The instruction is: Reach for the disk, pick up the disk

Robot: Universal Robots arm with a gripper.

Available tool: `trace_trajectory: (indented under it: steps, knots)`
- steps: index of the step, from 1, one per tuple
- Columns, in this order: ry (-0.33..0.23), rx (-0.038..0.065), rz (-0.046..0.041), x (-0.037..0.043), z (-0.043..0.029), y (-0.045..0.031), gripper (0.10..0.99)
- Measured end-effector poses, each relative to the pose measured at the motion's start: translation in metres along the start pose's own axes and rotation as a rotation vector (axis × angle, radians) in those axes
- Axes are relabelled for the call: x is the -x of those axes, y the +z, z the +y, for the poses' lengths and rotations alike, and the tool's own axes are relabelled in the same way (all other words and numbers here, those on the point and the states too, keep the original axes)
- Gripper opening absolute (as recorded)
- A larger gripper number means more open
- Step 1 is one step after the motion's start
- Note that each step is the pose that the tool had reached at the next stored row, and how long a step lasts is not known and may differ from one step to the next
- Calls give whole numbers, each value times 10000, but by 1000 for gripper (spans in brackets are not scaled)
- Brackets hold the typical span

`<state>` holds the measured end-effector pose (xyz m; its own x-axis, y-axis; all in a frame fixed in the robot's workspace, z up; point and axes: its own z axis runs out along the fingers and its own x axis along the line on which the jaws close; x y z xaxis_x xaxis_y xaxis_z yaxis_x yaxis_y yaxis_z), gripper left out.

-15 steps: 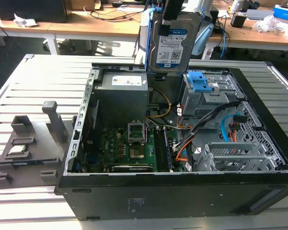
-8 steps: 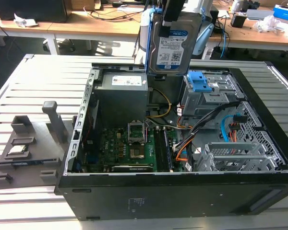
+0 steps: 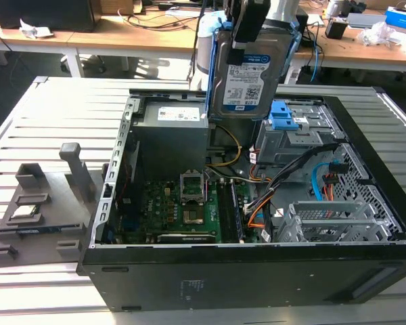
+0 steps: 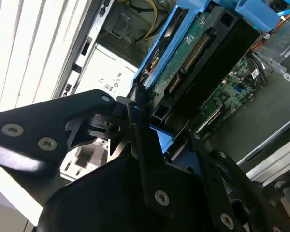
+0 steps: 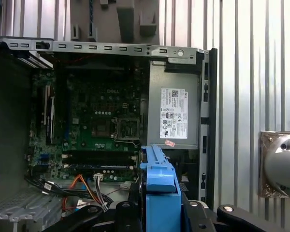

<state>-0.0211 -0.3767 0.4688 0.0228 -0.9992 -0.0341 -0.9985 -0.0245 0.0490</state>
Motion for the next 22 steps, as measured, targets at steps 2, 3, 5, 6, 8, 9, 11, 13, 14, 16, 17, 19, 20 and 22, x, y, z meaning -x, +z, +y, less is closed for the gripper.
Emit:
trace_trajectory:
  steps: [2,3,5,6,8,9,11,13,14,16,17,19,20,22]
  knots:
    - [1,0,12,-78,2,-1,369]
    - [1,0,13,-97,2,-1,369]
    - [2,0,16,-161,4,-3,369]
    - [2,0,16,-189,5,-4,369]
    - [2,0,16,-268,7,-6,369]
    - [2,0,16,-289,7,-7,369]
    - [1,0,16,-341,8,-9,369]
    - [1,0,15,-398,10,-10,369]
    - [1,0,16,-417,10,-11,369]
    - [2,0,16,-485,12,-13,369]
    - [2,0,16,-503,12,-13,369]
    - [2,0,16,-558,14,-15,369]
    - [1,0,16,-574,14,-15,369]
    - [2,0,15,-616,15,-17,369]
